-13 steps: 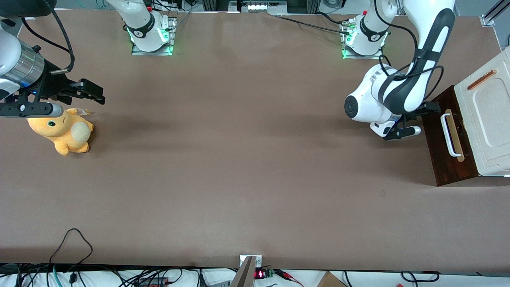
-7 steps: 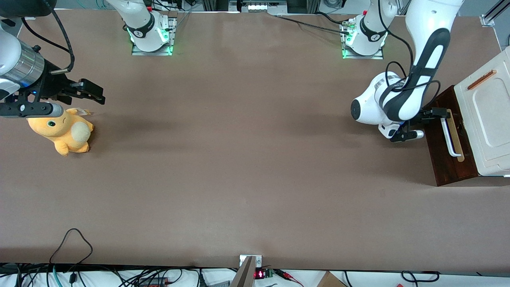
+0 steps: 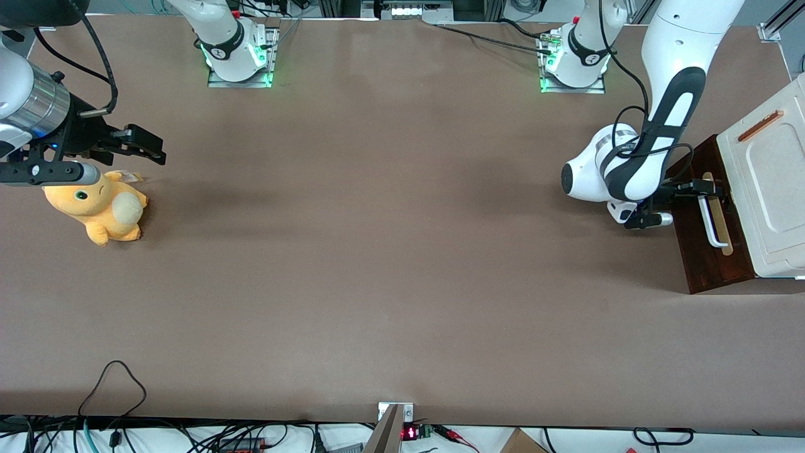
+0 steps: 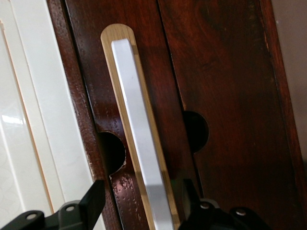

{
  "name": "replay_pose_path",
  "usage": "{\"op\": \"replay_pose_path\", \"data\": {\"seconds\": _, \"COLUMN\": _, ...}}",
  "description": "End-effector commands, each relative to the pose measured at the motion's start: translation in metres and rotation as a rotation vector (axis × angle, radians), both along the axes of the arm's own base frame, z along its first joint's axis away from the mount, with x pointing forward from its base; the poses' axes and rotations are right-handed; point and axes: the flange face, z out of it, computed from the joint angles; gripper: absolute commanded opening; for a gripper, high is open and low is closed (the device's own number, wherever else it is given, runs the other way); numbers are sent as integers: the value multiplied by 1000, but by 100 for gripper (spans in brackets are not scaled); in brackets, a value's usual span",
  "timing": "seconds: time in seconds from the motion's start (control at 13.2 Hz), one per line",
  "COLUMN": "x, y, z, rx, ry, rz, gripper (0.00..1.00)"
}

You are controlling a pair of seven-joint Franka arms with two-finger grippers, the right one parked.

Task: Open lower drawer with left arm only
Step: 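Close the left gripper around the white bar handle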

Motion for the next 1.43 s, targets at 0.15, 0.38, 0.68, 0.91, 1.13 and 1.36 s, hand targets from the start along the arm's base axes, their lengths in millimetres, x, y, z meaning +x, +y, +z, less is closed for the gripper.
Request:
{"op": "replay_pose_path", "data": {"seconds": 0.15, "x": 12, "y": 5, "z": -3, "rx": 11, "ry": -11, "rz": -14, "gripper": 64}}
{"op": "replay_pose_path", "data": {"seconds": 0.38, "x": 17, "y": 4, "z": -8, "rx": 4, "ry": -11, "rz": -17, "gripper": 61}}
{"op": "replay_pose_path", "data": {"seconds": 0.68, "x": 19, "y": 8, "z": -18, "rx": -25, "ry": -83, "rz": -57, "gripper": 64}}
{"op": "replay_pose_path", "data": {"seconds": 0.91, "x": 17, "y": 9, "z": -19, "rx": -20, "ry": -80, "rz": -54, "gripper": 64}}
{"op": "replay_pose_path", "data": {"seconds": 1.13, "x": 16, "y": 9, "z": -18, "rx": -17, "ry": -79, "rz": -52, "gripper": 42}}
{"op": "replay_pose_path", "data": {"seconds": 1.36, "x": 15, "y": 9, "z": -13, "rx": 6, "ry": -84, "rz": -46, "gripper": 20}}
